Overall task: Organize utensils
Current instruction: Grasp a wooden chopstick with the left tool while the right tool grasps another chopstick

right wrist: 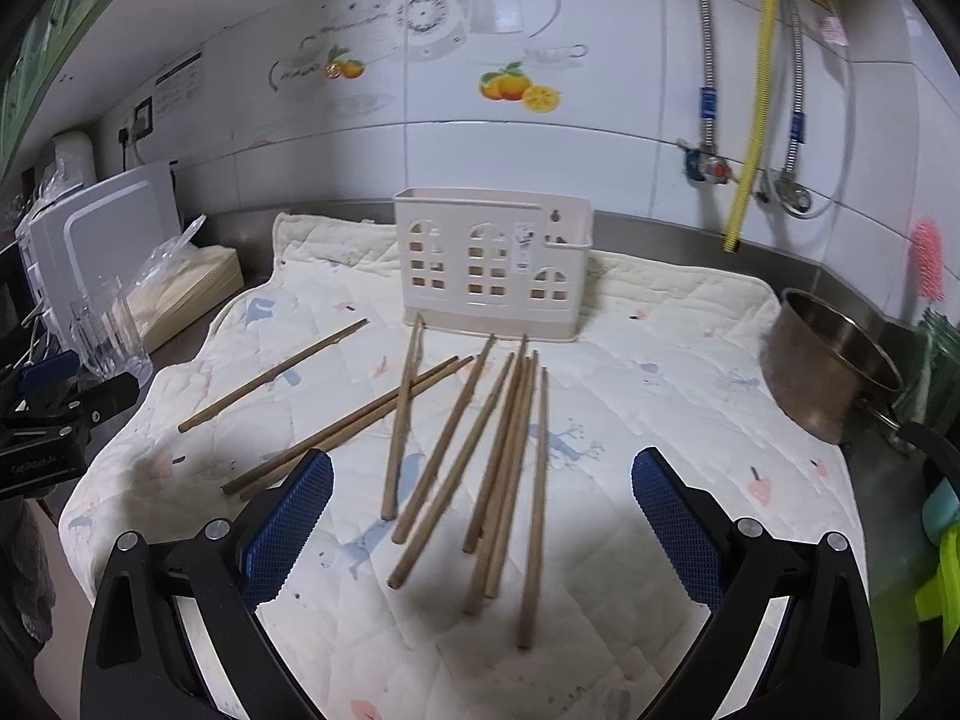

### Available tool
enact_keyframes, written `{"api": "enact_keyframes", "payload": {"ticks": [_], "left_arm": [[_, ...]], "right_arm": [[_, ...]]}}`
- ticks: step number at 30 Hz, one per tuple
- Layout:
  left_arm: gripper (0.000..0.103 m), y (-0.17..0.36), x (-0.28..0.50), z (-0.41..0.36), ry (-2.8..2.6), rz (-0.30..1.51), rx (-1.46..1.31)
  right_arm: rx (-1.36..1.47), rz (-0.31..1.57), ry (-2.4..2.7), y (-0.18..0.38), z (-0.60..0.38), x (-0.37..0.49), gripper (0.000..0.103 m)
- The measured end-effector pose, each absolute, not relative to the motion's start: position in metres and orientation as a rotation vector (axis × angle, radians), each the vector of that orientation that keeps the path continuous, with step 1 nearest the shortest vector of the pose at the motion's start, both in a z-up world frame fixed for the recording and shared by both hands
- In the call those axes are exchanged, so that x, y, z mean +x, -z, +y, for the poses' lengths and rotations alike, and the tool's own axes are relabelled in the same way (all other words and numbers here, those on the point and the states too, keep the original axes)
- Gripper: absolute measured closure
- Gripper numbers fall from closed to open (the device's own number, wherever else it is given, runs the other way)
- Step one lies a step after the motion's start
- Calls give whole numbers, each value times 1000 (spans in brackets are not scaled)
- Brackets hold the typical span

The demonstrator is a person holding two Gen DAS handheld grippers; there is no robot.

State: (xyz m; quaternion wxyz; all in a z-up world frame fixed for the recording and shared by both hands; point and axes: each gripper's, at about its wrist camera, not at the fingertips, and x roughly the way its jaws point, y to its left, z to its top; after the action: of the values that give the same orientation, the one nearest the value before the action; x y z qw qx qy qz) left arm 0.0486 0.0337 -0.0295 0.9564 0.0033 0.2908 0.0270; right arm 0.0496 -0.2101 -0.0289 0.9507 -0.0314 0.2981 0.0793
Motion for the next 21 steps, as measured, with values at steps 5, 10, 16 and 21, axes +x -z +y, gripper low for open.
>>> {"api": "enact_keyframes", "payload": {"ticks": [5, 10, 16, 21], "left_arm": [[5, 32, 55, 43, -67, 599, -2], [5, 35, 60, 51, -69, 599, -3], [5, 38, 67, 58, -68, 608, -6], [12, 42, 72, 64, -57, 619, -7]], "right_arm": [[-65, 629, -195, 36, -198, 61, 7], [-82, 658, -220, 45, -184, 76, 8], [-68, 702, -271, 55, -172, 93, 25], [-68, 743, -309, 66, -164, 106, 36]]}}
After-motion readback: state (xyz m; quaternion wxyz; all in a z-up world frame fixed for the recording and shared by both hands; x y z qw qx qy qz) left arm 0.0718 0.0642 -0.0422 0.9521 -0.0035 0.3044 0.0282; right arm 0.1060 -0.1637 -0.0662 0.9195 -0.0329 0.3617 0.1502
